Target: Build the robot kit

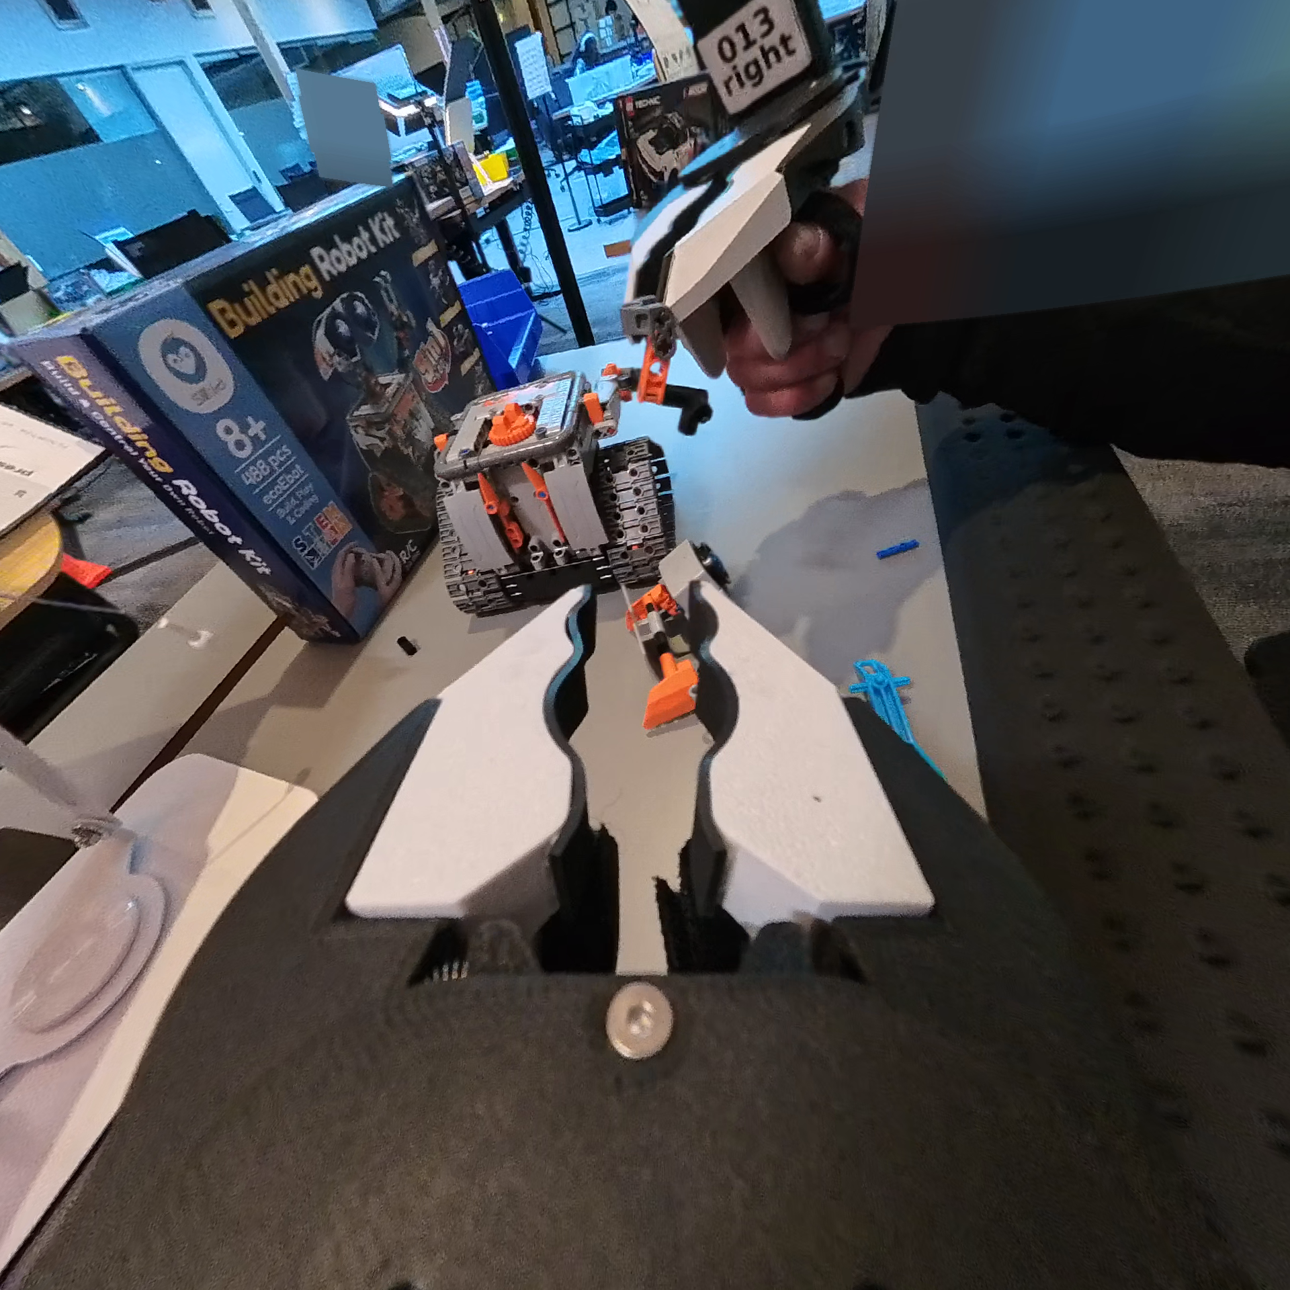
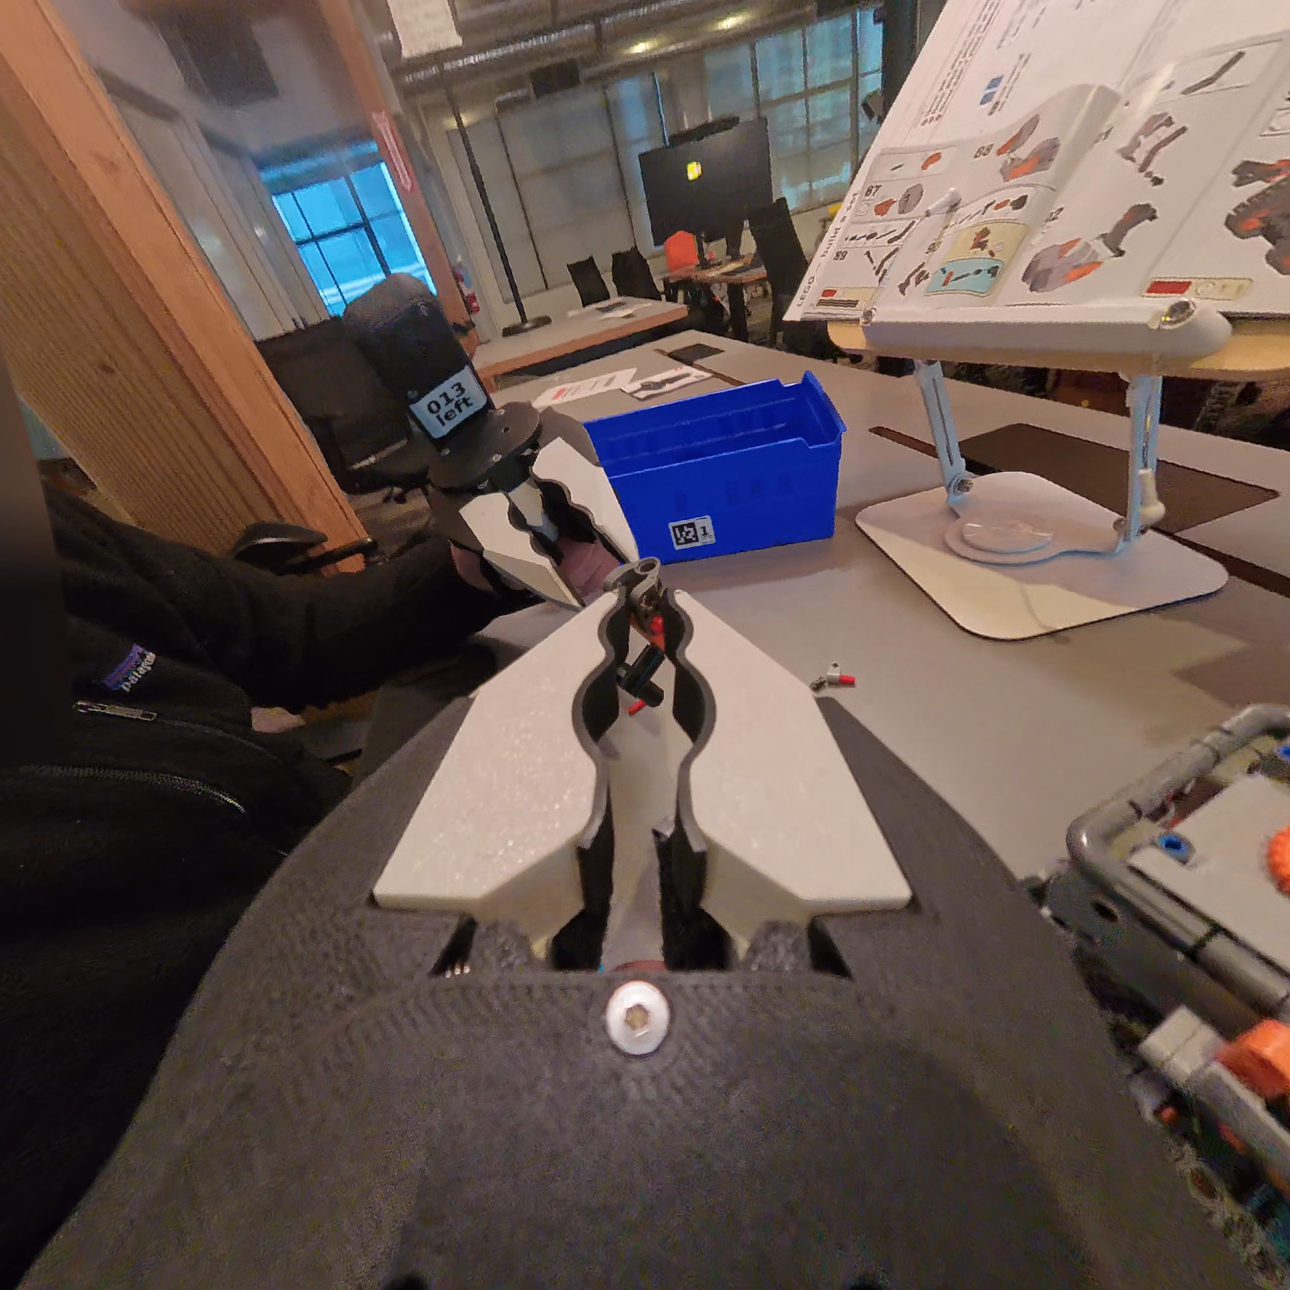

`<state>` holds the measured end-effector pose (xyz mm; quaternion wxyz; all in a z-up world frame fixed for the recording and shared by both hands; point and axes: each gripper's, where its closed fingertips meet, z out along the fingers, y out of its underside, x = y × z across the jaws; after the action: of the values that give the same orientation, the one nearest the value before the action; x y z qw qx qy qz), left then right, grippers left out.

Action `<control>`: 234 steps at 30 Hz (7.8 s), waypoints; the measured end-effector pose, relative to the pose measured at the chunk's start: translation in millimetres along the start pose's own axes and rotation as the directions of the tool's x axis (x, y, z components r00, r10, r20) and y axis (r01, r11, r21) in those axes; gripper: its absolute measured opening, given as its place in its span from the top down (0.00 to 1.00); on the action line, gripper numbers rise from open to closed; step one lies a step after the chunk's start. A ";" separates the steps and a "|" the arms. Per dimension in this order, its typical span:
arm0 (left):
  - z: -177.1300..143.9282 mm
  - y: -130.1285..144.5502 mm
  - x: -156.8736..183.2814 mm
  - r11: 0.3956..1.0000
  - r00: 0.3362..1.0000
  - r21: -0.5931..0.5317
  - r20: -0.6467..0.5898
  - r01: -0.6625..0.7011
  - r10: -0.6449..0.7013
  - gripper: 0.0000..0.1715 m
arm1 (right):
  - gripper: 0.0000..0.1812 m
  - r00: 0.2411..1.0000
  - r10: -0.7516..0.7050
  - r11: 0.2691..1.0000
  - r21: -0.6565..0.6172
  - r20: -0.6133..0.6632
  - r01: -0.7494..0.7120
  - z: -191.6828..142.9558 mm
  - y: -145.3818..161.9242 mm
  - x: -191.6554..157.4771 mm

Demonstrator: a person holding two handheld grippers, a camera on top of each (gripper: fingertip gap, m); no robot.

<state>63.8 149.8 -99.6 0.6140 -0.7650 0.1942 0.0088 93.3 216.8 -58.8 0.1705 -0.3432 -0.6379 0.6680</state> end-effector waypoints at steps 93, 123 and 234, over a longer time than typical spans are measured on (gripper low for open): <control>52.3 55.0 64.9 0.795 0.965 -0.576 -0.259 -0.189 0.042 0.98 | 0.96 0.995 -0.099 0.969 0.232 0.031 0.089 -95.3 3.9 -35.5; -25.2 149.2 34.9 0.598 0.956 -0.790 -0.262 -0.133 -0.134 0.95 | 0.96 0.996 -0.053 0.997 0.053 0.067 0.049 -18.9 34.6 -41.0; 31.2 31.8 65.0 0.969 0.976 -0.145 -0.051 0.200 -0.210 0.99 | 0.96 0.987 0.089 0.994 -0.052 -0.133 -0.097 34.5 82.4 -36.1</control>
<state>121.1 155.2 -153.4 0.5502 -0.8217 0.1330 -0.0663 112.8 156.9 -131.7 0.1701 -0.4203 -0.6280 0.6325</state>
